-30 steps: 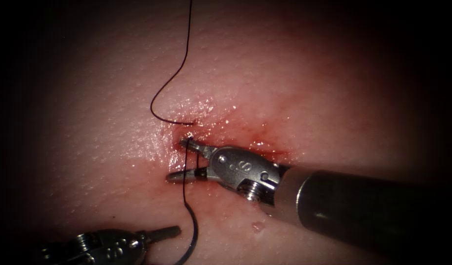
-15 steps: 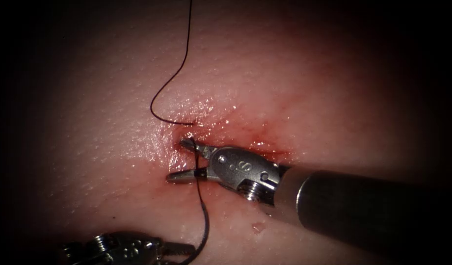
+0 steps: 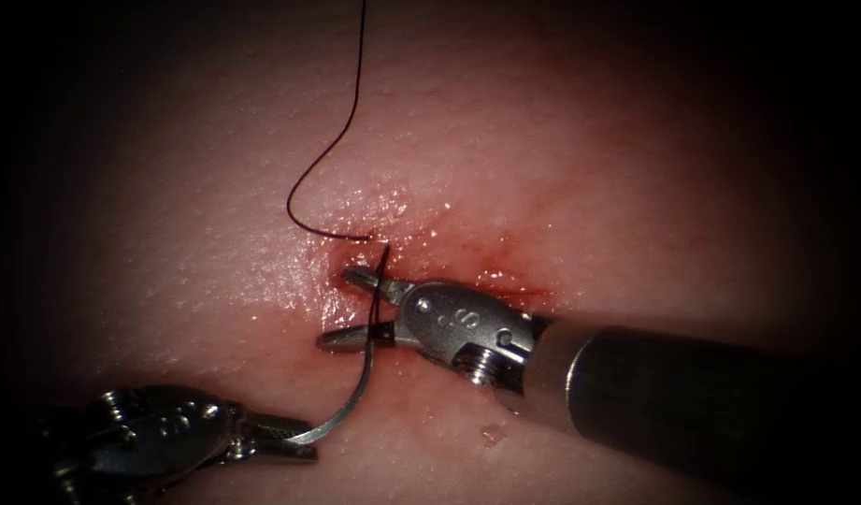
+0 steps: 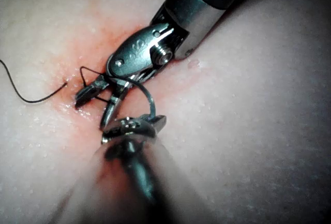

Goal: Wound Closure
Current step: Use the right tool to pull the suture through the incision

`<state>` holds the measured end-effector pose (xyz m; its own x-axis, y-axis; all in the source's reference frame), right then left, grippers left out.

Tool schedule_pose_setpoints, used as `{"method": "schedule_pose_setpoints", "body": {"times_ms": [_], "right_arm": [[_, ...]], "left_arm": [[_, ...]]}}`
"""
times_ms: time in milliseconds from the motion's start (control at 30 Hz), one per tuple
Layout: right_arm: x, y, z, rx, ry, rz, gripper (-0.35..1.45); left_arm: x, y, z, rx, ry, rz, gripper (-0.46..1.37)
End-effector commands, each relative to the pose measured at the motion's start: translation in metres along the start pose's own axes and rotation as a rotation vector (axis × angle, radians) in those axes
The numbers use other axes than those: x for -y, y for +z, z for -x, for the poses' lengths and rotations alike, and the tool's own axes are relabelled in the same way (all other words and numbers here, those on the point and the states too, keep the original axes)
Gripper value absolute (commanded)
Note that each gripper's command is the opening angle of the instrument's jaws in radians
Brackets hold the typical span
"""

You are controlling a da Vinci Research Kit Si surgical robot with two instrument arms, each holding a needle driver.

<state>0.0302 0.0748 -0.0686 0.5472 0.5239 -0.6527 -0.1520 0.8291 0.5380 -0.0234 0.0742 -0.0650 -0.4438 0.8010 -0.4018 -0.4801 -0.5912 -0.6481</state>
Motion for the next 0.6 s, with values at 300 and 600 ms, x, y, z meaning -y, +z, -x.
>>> {"method": "schedule_pose_setpoints", "body": {"times_ms": [300,600], "right_arm": [[0.0015,-0.0011,-0.0008,-0.032,0.000,-0.022,1.44],[0.0046,-0.0038,0.0000,-0.083,-0.006,-0.062,1.44]], "left_arm": [[0.0011,-0.0053,-0.0014,-0.082,0.017,-0.056,-0.35],[0.0022,-0.0084,-0.0030,-0.140,0.052,-0.082,-0.35]]}}
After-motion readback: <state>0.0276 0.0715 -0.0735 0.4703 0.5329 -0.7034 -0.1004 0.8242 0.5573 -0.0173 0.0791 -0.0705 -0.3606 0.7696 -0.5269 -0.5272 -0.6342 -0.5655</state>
